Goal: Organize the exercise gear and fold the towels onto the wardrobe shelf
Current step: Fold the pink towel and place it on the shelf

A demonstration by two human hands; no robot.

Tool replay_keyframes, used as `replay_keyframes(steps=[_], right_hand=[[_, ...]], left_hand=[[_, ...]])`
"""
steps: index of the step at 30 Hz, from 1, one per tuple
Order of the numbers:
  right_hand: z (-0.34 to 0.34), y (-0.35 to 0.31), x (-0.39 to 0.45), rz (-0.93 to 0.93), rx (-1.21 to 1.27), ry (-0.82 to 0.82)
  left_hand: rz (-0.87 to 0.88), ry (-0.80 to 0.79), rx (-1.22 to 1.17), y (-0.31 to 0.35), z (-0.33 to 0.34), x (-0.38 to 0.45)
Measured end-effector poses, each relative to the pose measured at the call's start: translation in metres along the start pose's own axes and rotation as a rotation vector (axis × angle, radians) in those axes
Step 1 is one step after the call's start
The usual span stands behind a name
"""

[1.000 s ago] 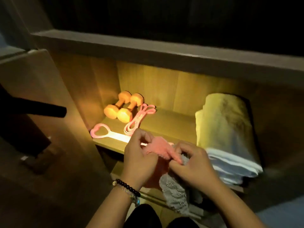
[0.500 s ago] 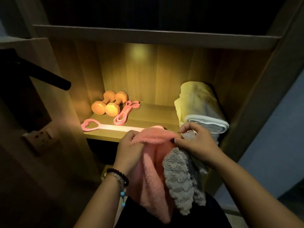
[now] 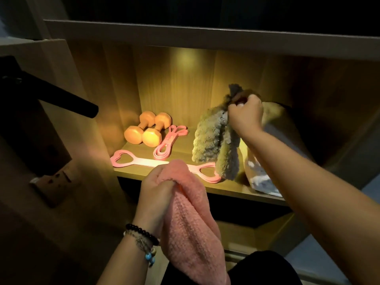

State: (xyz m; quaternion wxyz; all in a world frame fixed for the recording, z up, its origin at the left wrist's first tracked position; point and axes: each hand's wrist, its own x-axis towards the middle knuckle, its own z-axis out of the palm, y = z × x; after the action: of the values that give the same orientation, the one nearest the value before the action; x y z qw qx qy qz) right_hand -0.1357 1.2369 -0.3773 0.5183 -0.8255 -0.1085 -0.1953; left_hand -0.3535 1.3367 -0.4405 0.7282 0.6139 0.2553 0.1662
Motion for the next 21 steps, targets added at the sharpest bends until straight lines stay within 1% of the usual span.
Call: replay_keyframes(steps=[1, 2, 4, 5, 6, 7, 9, 11, 12, 14, 17, 19, 21], right_hand=[[0.015, 0.01, 0.002, 0.061, -0.016, -0.041], [0.028, 0.024, 0.003, 0.125, -0.072, -0.119], [0.047, 0.049, -0.004, 0.327, -0.211, -0.413], [0.052, 0.059, -0.011, 0.431, -0.229, -0.546], [0.054, 0.069, -0.016, 0.477, -0.227, -0.609], [0.054, 0.075, -0.022, 0.468, -0.24, -0.619], [0.052, 0.083, -0.031, 0.368, -0.245, -0.559], [0.042, 0.084, -0.044, 0.246, -0.106, -0.526], [0.033, 0.082, -0.053, 0.211, -0.024, -0.555], [0.011, 0.073, -0.074, 0.186, 0.12, -0.673], [-0.028, 0.06, -0.105, 0.233, 0.364, -0.82], [-0.051, 0.056, -0.122, 0.255, 0.483, -0.852], [-0.072, 0.054, -0.135, 0.231, 0.517, -0.865]], left_hand=[[-0.006, 0.001, 0.003, -0.001, 0.001, 0.004], [-0.015, 0.001, 0.016, -0.002, 0.002, 0.007], [-0.02, -0.004, 0.064, -0.005, 0.002, 0.013], [-0.017, -0.007, 0.088, -0.006, 0.002, 0.016], [-0.015, -0.008, 0.105, -0.006, 0.002, 0.018], [-0.013, -0.01, 0.113, -0.006, 0.002, 0.019], [-0.002, -0.021, 0.127, -0.006, 0.001, 0.021], [0.009, -0.035, 0.134, -0.006, 0.001, 0.021], [0.017, -0.043, 0.144, -0.006, 0.003, 0.019], [0.034, -0.075, 0.153, -0.006, 0.01, 0.013], [0.073, -0.139, 0.138, -0.004, 0.023, -0.003], [0.102, -0.138, 0.126, -0.005, 0.028, -0.013], [0.14, -0.102, 0.13, -0.008, 0.032, -0.021]])
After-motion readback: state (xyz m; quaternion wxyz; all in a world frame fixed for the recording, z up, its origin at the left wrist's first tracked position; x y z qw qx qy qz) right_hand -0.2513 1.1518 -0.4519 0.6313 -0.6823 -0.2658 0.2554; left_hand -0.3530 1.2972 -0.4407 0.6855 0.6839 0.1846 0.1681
